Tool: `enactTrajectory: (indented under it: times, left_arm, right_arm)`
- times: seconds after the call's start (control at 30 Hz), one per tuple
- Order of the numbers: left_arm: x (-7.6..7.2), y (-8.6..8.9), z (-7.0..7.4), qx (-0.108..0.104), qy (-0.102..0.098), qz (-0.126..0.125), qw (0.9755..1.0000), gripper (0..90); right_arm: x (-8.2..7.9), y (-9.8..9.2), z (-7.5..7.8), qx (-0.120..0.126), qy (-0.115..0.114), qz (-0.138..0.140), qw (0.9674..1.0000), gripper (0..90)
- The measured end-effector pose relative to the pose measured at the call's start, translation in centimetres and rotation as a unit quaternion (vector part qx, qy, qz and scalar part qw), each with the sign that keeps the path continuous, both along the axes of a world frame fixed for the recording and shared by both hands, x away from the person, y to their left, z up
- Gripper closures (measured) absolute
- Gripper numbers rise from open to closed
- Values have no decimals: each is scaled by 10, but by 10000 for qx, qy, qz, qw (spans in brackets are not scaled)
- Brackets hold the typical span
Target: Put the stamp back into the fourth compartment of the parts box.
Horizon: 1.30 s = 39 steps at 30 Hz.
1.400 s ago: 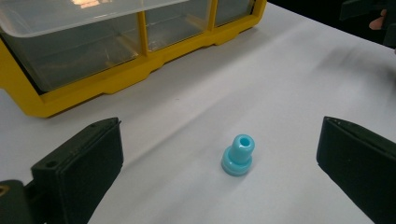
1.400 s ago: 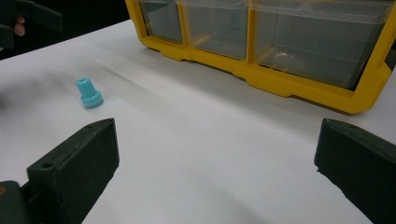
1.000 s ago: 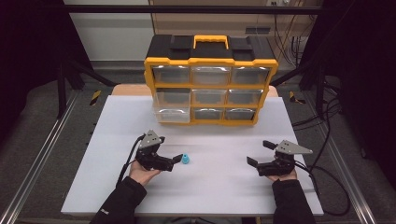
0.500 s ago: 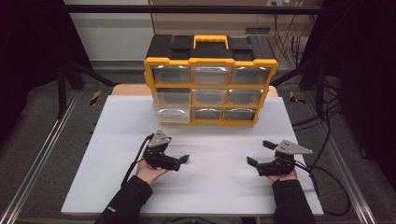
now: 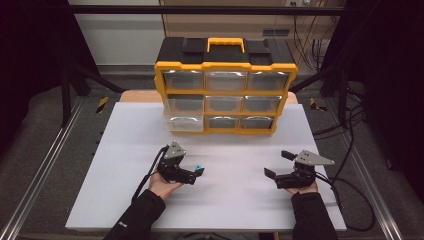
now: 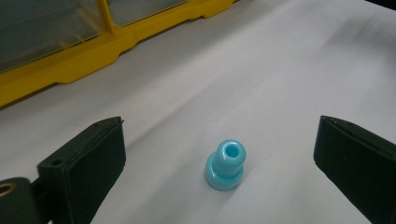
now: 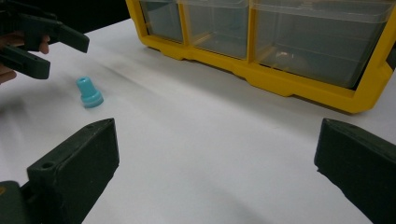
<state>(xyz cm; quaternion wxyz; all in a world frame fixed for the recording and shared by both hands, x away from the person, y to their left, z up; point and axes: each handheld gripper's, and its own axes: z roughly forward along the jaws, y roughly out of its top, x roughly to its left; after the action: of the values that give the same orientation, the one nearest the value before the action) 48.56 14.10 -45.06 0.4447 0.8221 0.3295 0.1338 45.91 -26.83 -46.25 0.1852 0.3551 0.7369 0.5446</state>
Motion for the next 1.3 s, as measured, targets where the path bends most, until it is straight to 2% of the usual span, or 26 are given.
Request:
enactTrajectory:
  times: [0.3,0.47,0.67,0.87,1.3]
  left_arm:
    - [0,-3,-6,115,109,0,9999,91]
    - [-1,-4,-9,136,178,-16,9997,164]
    - [-2,-8,-11,274,211,-41,9994,250]
    - [-2,-9,-13,347,252,-36,9991,371]
    - [-2,-12,-14,363,279,-55,9989,545]
  right_arm:
    - [0,0,0,-2,2,-4,10000,5]
    - [0,0,0,2,2,-3,10000,5]
    - [0,0,0,1,2,-1,10000,5]
    - [0,0,0,-2,3,-1,10000,5]
    - [0,0,0,-2,5,1,10000,5]
